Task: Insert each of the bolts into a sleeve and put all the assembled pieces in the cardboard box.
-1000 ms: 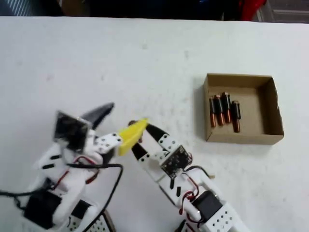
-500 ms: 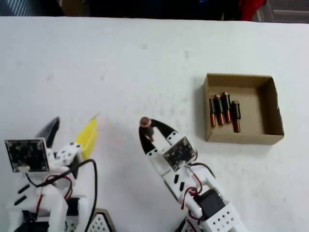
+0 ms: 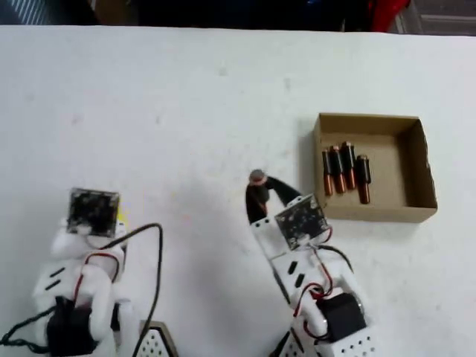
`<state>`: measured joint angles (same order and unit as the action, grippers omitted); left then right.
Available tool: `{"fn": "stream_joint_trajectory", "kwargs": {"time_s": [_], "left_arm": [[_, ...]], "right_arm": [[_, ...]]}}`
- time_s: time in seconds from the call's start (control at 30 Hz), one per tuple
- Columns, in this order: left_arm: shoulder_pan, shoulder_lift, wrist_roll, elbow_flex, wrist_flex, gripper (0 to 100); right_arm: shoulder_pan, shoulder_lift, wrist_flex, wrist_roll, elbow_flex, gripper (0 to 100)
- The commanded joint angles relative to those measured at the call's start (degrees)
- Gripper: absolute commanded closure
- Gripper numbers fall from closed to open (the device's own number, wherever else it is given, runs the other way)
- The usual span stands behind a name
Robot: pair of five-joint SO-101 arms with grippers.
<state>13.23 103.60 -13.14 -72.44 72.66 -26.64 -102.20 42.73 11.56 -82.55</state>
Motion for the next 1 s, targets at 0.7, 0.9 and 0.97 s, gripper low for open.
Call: {"fn": "stream_joint_trajectory", "kwargs": {"time_s": [0.7,0.9,0.97], "left_arm": [[-8.7,0.6,-1.5,9.8,8.2,98],[-8.5,0.6,-1.2,5.3,6.8,98],[-7.6,0.6,-1.2,1.4,4.4,98]], "right_arm": [[11.7,14.3,8.1,0.4,25.4,98.1],[18.5,31.3,8.1,0.6,35.2,98.1],[20.4,37.8,8.1,0.6,38.3,98.1]]}}
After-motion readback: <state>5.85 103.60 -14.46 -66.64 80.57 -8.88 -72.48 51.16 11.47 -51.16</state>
